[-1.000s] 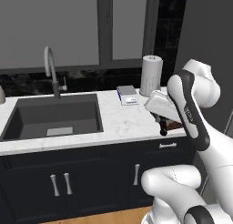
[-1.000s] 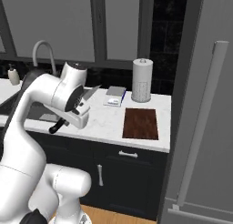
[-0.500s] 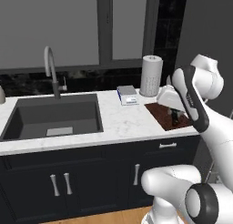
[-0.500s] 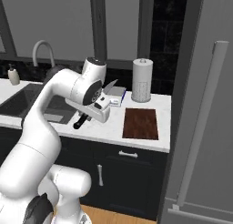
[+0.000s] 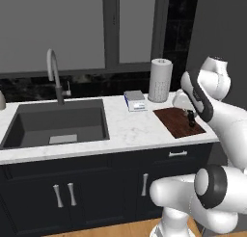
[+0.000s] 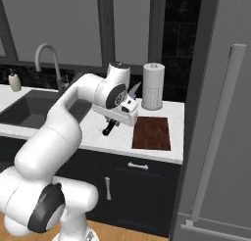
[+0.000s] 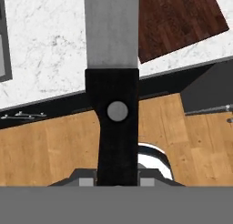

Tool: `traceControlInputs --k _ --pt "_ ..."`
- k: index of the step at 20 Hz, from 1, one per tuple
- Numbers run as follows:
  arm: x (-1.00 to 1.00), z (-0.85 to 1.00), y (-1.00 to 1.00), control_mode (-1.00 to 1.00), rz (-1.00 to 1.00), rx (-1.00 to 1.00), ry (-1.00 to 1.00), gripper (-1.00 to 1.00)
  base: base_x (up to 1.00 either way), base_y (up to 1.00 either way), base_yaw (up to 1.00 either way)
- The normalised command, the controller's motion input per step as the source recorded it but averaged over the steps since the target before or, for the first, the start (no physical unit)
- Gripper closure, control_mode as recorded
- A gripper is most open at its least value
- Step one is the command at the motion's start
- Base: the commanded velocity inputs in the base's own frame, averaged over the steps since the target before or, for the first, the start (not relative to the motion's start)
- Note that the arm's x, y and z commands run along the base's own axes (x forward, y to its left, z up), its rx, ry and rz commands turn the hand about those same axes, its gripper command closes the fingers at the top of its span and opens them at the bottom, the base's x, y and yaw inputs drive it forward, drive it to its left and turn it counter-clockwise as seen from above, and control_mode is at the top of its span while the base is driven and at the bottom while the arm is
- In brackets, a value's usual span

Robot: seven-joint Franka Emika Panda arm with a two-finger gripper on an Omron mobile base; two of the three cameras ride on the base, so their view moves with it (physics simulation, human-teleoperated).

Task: Pick up the knife from the drawer and place it on the cutting board. Then place the meat from the plate to the cutting board.

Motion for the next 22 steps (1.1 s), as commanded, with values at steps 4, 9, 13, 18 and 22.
traceControlInputs --k 4,9,13,18,22 --pt "0.61 -0.34 -0.45 -1.00 0.03 0.00 -0.07 1.00 0.00 0.00 0.00" --pt "0.60 -0.23 -0.33 -1.00 0.10 -0.01 -0.01 1.00 0.00 0.00 0.00" --pt "0.32 -0.16 -0.40 -1.00 0.22 -0.12 0.00 1.00 0.00 0.00 0.00" --pt "0.33 -0.25 -0.44 -1.00 0.23 -0.17 0.00 1.00 0.00 0.00 0.00" --pt "0.54 -0.38 -0.33 -1.00 0.15 -0.05 0.00 1.00 0.00 0.00 0.00"
